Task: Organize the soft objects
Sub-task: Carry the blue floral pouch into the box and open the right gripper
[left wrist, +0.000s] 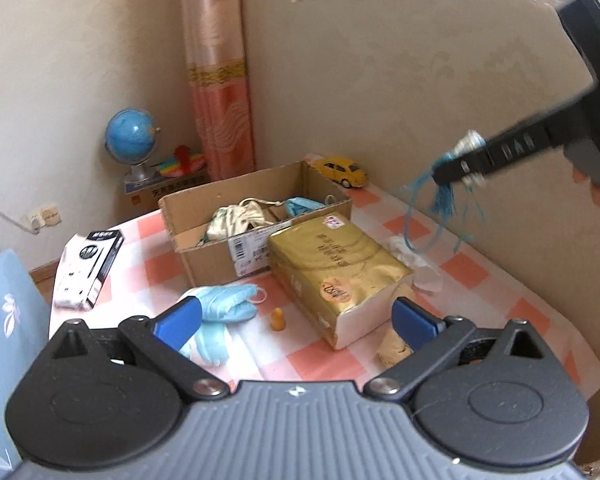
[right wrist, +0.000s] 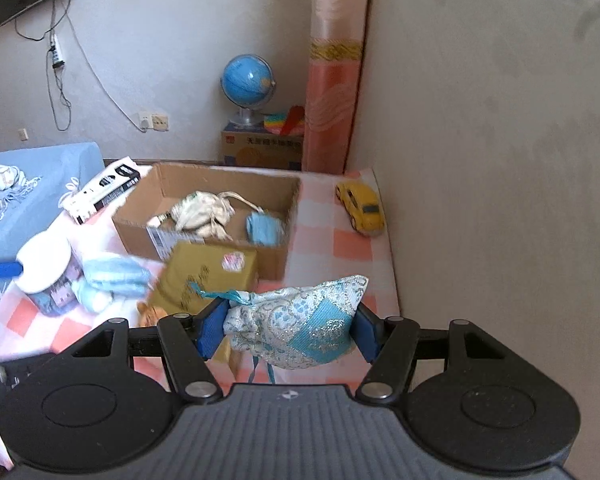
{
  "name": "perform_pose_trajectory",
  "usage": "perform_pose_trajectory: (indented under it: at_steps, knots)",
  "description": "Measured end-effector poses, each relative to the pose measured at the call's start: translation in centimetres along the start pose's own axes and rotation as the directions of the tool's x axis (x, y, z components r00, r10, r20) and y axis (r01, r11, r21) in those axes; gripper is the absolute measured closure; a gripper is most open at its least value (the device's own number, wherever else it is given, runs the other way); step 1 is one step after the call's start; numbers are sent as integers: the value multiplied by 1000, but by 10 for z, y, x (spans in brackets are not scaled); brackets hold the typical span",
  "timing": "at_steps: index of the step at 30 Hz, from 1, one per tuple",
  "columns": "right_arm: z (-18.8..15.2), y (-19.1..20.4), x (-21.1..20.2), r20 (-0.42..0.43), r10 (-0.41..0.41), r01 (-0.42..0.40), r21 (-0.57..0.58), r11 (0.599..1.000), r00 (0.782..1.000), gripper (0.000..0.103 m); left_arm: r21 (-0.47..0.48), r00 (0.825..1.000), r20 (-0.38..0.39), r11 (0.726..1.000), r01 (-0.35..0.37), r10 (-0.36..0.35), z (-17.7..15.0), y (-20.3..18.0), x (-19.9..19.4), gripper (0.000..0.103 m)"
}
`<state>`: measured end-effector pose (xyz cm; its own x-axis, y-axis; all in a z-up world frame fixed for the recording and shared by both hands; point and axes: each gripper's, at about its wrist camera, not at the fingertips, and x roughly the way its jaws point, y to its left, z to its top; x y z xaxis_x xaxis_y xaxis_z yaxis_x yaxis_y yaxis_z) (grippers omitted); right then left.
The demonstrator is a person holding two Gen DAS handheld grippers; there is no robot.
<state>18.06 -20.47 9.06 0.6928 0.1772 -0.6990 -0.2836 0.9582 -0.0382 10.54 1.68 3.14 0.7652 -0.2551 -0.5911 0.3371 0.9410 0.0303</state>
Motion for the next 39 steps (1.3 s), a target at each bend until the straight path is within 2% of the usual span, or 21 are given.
perform_pose_trajectory:
  at_steps: [4,10,18,28,32,35,37,39]
  knots:
    - [30,15,9,11,30,-29,-33,999,1000,35,-38,999,15,999,-30,30,-8,3,-2,2]
    - [77,45,37,18,68,-66,-94,993,998,35,-81,1000,6,996,-28,28,-20,5,0,2]
    - [124,77,107,-42,110,-113,-88,990,993,35,-117,999,-9,992,-48,47,-31,12,-2,2]
    - [128,98,179,-153,101,-103,-3,995,983,35,-155,997,-26,985,-76,73,-36,25,0,2]
    - [122,100,199,-214,113,-105,50,993,970,34,-154,997,-18,985,-72,70,-37,25,-1,2]
    - [115,100,206,-241,198,-179,99,979,950,21,-156,998,-15,985,-66,64,-36,26,-1,2]
    - [112,99,205,-234,199,-178,109,978,952,9,-156,998,-15,985,-69,67,-36,26,-1,2]
    - [109,97,203,-228,207,-184,116,976,951,2,-160,998,-17,985,-69,67,-37,27,-1,2]
